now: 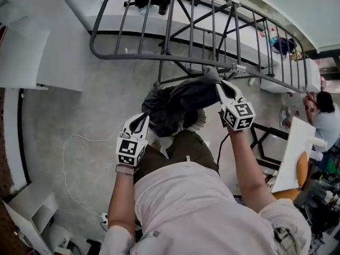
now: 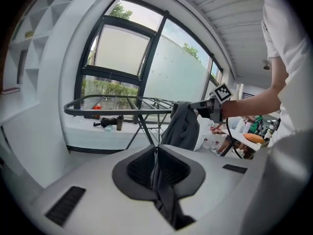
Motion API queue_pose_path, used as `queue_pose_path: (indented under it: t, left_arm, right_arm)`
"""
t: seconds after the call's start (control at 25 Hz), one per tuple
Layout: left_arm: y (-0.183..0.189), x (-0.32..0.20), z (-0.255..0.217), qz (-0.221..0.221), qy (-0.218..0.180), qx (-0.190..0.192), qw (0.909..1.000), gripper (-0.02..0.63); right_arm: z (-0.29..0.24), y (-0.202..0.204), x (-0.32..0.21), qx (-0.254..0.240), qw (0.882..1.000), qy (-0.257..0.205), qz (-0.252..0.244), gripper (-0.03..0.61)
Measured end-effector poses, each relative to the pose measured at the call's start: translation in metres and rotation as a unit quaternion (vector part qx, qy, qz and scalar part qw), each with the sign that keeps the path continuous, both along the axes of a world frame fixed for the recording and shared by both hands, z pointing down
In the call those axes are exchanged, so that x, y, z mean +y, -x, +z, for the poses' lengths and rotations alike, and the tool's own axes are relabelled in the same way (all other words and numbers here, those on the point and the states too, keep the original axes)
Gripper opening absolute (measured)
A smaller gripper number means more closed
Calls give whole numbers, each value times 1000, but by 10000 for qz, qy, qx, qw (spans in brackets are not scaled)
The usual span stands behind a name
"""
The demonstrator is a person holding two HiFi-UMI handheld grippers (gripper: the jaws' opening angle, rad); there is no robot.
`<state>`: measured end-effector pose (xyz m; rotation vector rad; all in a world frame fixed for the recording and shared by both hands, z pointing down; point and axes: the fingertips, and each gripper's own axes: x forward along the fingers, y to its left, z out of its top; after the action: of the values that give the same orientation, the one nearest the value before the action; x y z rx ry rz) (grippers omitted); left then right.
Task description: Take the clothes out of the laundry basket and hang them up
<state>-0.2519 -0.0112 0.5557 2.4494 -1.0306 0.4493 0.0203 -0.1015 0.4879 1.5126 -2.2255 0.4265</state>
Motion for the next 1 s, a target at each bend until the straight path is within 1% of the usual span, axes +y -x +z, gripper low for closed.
queue_pose_path:
  t: [0.12,0.16,0.2,0.24,0.32,0.52,0.6,0.64,0.8,0.96,1.0]
  left_arm:
    - [-9,-12,-9,424,-82,35,9991,5]
    - [-14,-14,-9,587,-94,41,9982,13]
    - [-20,-15,-8,762,-95,29,9970,41]
    - [-27,-16,-6,939,-84,-2,9955,84]
    - [-41,-16,-2,1257,-53,-67,9920,127]
    - [-84,-10,16,1917,71,-116,9814,188]
    - [-98,-14,24,2027,26,-191,9790,214]
    - [-102,-19,28,2012,29,-230,9793,225]
    - [-109,-38,53,1847,252,-381,9817,232]
    - [-117,-48,70,1900,386,-590,9792,231]
    - [-117,-53,72,1852,377,-660,9798,127]
  right_arm:
    - [-44,7,3,-106,9992,-343,152,32]
    - [-57,9,4,-140,9987,-451,204,32]
    - [-70,12,5,-190,9979,-556,268,32]
    - [-83,15,6,-244,9970,-655,329,32]
    - [-107,22,7,-305,9953,-839,389,32]
    - [-159,37,9,-370,9909,-1229,400,32]
    - [-179,39,12,-425,9886,-1375,443,31]
    - [-189,41,14,-439,9875,-1451,439,31]
    - [-222,47,20,-481,9830,-1724,403,31]
    - [-243,38,28,-634,9775,-1929,577,31]
    - [-246,34,30,-628,9762,-1975,634,31]
